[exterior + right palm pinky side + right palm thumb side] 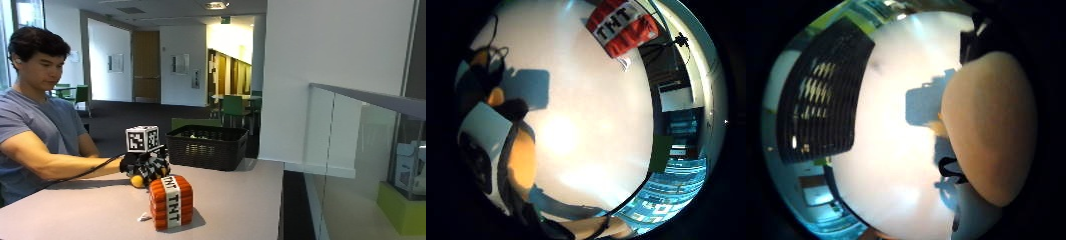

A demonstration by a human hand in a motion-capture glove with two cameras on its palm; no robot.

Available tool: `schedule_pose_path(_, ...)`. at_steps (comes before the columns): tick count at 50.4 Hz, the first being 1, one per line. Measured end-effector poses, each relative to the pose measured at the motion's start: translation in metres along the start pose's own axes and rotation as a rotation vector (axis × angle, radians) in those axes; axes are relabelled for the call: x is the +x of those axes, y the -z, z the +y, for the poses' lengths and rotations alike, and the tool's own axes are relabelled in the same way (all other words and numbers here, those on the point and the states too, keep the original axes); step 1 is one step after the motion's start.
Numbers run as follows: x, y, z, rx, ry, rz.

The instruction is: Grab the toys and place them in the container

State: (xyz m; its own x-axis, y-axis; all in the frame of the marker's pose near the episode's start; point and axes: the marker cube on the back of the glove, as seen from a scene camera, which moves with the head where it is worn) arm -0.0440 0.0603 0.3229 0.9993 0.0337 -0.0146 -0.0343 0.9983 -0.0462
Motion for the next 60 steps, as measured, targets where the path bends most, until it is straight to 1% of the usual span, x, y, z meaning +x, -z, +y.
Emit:
schedule_pose_path(6,0.004,0.011,-0.017,-0.058,0.013,-0.037)
schedule_pose_path(10,0.007,0.03,-0.029,-0.072,0.011,-0.055)
schedule_pose_path(21,-0.002,0.13,-0.075,-0.023,0.011,-0.119)
schedule_pose_path(30,-0.043,0.214,-0.104,0.101,0.028,-0.143)
schedule_pose_path(38,-0.107,0.269,-0.116,0.166,0.056,-0.126)
schedule_pose_path(44,-0.169,0.289,-0.114,0.208,0.104,-0.129)
schedule_pose_path(51,-0.223,0.294,-0.109,0.226,0.169,-0.127)
schedule_pose_path(56,-0.261,0.292,-0.099,0.243,0.344,-0.178)
schedule_pose_path(60,-0.276,0.284,-0.1,0.244,0.308,-0.18)
